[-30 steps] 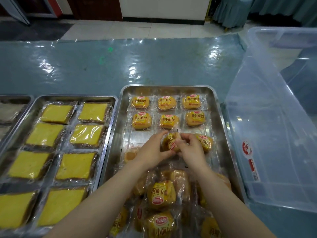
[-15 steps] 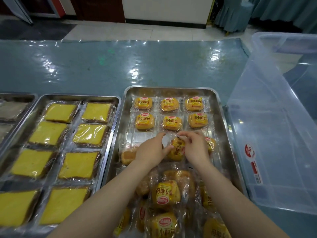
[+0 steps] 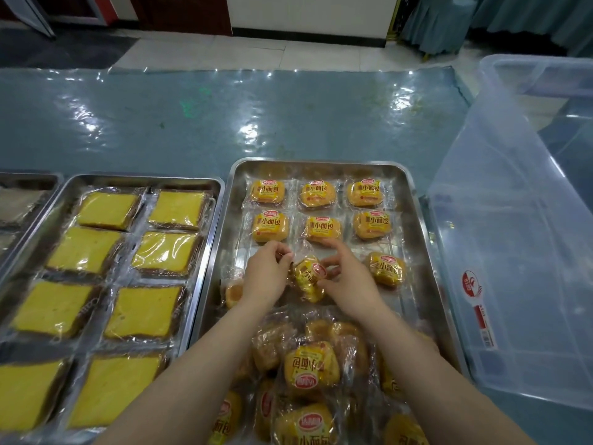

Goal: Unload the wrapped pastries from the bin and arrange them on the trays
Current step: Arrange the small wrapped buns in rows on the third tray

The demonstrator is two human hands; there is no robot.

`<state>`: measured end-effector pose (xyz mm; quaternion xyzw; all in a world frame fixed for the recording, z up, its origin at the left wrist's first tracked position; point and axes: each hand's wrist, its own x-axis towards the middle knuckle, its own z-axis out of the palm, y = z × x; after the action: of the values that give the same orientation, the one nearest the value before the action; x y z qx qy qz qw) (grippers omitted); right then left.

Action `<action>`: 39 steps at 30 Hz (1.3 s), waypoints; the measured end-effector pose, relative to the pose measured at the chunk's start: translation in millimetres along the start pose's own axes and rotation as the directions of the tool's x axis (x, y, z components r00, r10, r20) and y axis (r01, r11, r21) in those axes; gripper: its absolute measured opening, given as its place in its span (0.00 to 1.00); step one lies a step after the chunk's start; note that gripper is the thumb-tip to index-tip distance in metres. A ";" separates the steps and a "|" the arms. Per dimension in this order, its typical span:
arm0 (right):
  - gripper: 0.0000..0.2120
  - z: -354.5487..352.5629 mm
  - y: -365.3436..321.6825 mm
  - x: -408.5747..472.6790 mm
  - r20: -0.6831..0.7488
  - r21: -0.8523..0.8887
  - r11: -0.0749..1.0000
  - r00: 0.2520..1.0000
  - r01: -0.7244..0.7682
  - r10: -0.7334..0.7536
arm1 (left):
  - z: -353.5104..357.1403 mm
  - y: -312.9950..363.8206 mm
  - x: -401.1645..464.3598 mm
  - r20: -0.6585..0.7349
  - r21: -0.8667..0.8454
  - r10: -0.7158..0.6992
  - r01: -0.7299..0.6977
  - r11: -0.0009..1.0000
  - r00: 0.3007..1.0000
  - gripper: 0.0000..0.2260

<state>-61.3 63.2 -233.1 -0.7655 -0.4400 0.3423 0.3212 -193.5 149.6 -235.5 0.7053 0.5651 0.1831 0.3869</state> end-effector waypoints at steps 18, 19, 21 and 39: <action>0.25 23.4 16.6 11.2 0.109 -0.668 0.695 0.959 0.265 -0.261 | -60.1 -38.3 -24.2 0.117 0.371 0.154 -0.187 0.910 0.981 0.12; 0.26 24.5 17.1 9.9 0.115 -0.686 0.676 0.958 0.268 -0.263 | -61.8 -40.0 -24.5 0.178 0.374 0.148 -0.206 0.904 0.973 0.15; 0.28 24.7 15.1 8.7 0.134 -0.706 0.651 0.956 0.277 -0.261 | -64.0 -42.7 -24.8 0.264 0.396 0.129 -0.230 0.889 0.956 0.21; 0.13 42.5 -28.5 -3.1 0.214 -0.414 0.739 0.846 0.531 -0.488 | -77.4 -39.9 -9.2 0.371 0.334 0.048 -0.181 0.925 0.928 0.17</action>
<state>-109.7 80.1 -233.5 -0.6528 -0.7146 0.1620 0.1925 -276.1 169.7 -214.9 0.8181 0.4668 -0.0320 0.3344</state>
